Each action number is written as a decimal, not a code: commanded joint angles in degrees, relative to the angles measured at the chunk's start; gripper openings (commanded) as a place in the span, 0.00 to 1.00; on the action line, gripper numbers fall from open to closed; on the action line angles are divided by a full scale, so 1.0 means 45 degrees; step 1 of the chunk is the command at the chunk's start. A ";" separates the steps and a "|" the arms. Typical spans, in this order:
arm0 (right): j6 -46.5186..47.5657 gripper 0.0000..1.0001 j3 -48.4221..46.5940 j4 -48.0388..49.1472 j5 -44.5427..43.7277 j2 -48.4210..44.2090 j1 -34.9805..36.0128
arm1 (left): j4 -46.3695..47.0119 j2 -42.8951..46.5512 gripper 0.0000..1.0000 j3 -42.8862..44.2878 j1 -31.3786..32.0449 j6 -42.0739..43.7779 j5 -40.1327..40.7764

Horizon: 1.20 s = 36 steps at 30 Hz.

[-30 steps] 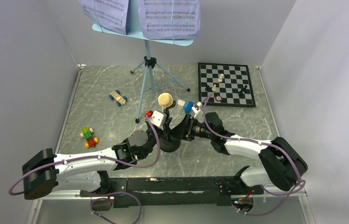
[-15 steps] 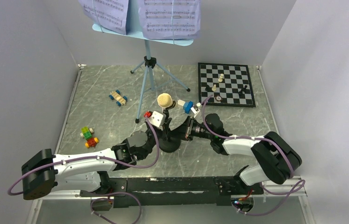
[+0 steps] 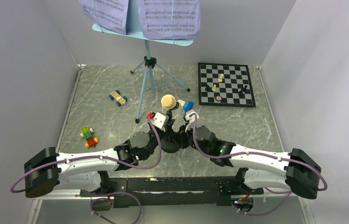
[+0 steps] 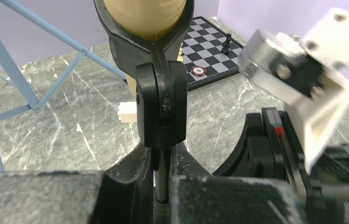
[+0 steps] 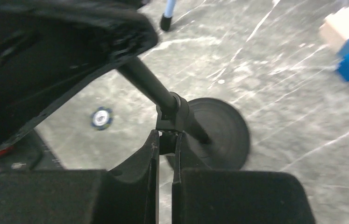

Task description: Pack up the instrument practice props

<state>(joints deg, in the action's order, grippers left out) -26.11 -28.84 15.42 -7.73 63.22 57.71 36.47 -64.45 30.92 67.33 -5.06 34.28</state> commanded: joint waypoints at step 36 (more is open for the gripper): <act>1.2852 0.47 0.0595 0.5308 -1.3522 0.4370 0.7331 | -0.2162 -0.1245 0.00 0.0003 0.0018 -0.0282 0.0411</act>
<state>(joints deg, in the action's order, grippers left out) 44.05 -25.43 57.95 -67.40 89.19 88.84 37.17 -67.35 32.53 68.34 -6.59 31.44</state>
